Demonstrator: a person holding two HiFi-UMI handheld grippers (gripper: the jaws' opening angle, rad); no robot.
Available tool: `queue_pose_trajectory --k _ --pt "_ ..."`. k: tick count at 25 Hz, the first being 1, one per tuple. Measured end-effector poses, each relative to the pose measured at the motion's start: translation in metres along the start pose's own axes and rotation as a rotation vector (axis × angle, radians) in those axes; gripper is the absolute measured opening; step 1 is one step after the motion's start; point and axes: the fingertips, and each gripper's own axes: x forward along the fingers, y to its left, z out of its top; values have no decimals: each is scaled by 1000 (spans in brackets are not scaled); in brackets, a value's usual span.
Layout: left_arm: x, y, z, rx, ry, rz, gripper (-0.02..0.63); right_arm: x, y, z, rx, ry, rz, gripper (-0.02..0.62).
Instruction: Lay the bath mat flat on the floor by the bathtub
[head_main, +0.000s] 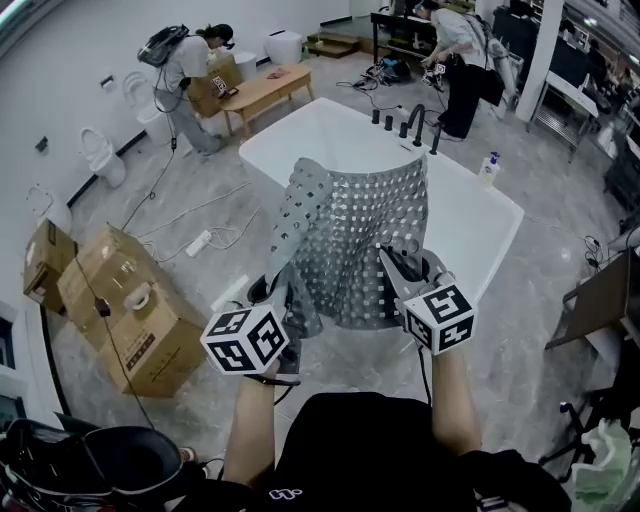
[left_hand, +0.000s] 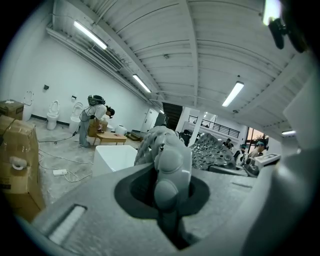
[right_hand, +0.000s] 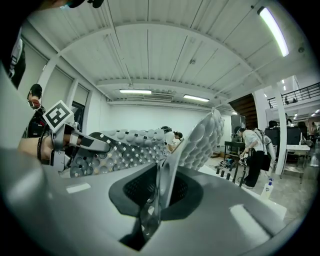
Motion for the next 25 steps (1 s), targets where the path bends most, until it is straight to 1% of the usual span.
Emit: queue_pose_trajectory --k 8,13,19,25 --pt "6 -9 10 50 1 5 28 3 -7 7 -1 -53 11 25" --pt "19 4 18 88 3 1 28 18 -9 6 6 -57 2 25" --pt "49 41 22 39 32 -45 28 59 -12 1 15 -15 -36 25" --pt "77 104 36 5 71 -66 28 121 -3 1 34 25 -66 25"
